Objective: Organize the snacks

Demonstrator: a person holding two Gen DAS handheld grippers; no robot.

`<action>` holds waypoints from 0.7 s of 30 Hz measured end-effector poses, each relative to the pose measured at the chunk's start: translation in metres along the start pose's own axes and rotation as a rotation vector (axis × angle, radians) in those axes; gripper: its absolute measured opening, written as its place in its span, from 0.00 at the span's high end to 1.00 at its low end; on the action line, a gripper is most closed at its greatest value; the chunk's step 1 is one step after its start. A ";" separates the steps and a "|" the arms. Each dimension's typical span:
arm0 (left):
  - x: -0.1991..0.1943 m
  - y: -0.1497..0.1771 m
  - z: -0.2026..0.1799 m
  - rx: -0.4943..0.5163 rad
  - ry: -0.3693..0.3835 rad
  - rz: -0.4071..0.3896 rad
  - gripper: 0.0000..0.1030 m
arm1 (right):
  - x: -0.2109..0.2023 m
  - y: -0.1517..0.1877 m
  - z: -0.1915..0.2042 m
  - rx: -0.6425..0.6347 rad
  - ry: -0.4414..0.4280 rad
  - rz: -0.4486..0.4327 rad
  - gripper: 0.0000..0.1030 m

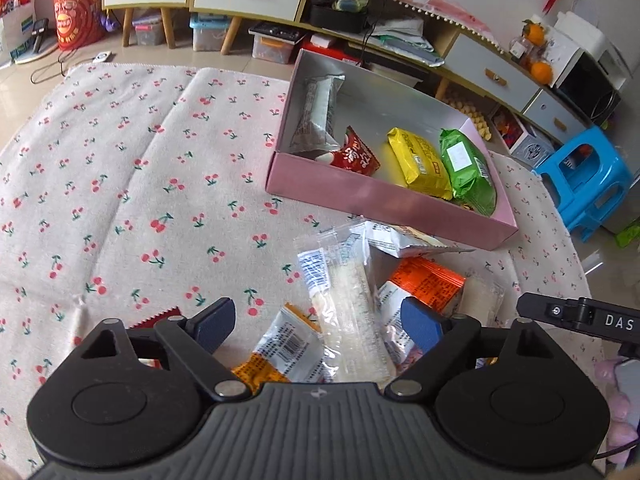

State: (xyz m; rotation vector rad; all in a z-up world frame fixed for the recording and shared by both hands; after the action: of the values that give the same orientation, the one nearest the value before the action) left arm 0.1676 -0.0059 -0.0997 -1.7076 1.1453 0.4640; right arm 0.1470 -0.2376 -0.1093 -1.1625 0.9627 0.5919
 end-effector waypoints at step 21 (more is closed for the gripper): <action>0.019 0.004 0.002 -0.132 0.031 0.046 0.67 | 0.008 -0.003 0.020 0.105 -0.092 0.076 0.28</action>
State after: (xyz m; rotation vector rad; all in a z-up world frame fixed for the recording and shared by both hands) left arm 0.1741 -0.0133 -0.1169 -1.8107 1.2005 0.5545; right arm 0.1603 -0.2201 -0.1130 -1.0007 0.9514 0.6429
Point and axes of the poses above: each gripper's, at about its wrist camera, not at the fingertips, and x roughly the way its jaws point, z to its left, y to its underside, the point moved 8 cm from there along x, roughly the way its jaws point, and after that the axes turned 11 degrees about y, right-handed, at the moved point
